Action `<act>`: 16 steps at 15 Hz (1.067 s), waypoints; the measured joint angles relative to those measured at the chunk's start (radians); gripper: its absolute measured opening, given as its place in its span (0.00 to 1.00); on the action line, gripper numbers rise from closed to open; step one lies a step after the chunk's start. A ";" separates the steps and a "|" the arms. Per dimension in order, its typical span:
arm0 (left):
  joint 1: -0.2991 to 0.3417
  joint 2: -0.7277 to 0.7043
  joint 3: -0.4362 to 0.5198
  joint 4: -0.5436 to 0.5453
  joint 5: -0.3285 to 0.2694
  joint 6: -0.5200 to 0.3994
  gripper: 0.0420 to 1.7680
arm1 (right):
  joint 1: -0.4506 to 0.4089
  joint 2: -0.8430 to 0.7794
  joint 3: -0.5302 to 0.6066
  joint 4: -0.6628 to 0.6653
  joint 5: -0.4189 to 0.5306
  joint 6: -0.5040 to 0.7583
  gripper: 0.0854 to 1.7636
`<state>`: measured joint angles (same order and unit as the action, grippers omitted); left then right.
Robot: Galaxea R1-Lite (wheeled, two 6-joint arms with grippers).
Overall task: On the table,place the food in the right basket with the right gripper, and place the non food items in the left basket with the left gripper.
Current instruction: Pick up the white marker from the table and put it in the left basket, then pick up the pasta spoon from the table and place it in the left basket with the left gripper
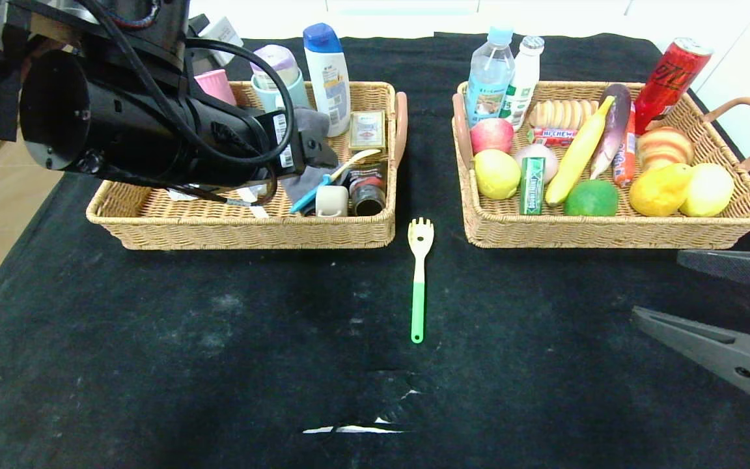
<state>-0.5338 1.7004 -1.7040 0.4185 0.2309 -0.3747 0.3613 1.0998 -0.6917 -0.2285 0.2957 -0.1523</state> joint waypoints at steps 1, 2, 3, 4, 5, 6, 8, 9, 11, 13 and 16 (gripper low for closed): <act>-0.033 0.003 0.000 0.015 0.010 0.000 0.92 | 0.000 0.000 0.000 0.000 0.000 0.000 0.97; -0.068 0.009 -0.003 0.024 0.016 -0.001 0.93 | 0.000 -0.001 0.000 0.000 0.000 0.000 0.97; -0.107 0.019 -0.011 0.032 0.029 -0.001 0.93 | 0.000 -0.001 0.000 0.000 0.000 0.000 0.97; -0.141 0.035 -0.024 0.045 0.053 -0.001 0.94 | -0.001 -0.002 -0.001 0.000 0.000 0.000 0.97; -0.170 0.056 -0.041 0.063 0.080 -0.002 0.94 | -0.003 -0.004 -0.002 0.000 0.000 0.000 0.97; -0.196 0.081 -0.060 0.080 0.103 -0.003 0.94 | -0.005 -0.007 -0.003 0.000 0.000 0.000 0.97; -0.232 0.134 -0.090 0.093 0.140 -0.004 0.95 | -0.008 -0.014 -0.006 0.000 0.000 0.002 0.97; -0.243 0.162 -0.103 0.094 0.156 -0.005 0.95 | -0.010 -0.017 -0.006 0.000 0.000 0.003 0.97; -0.256 0.209 -0.118 0.094 0.166 -0.010 0.96 | -0.014 -0.025 -0.008 0.000 0.000 0.003 0.97; -0.267 0.245 -0.123 0.091 0.167 -0.011 0.96 | -0.017 -0.030 -0.010 -0.001 0.000 0.003 0.97; -0.279 0.290 -0.132 0.090 0.168 -0.013 0.96 | -0.018 -0.035 -0.011 -0.001 0.000 0.003 0.97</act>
<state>-0.8123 1.9906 -1.8362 0.5085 0.3991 -0.3881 0.3430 1.0647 -0.7023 -0.2298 0.2953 -0.1489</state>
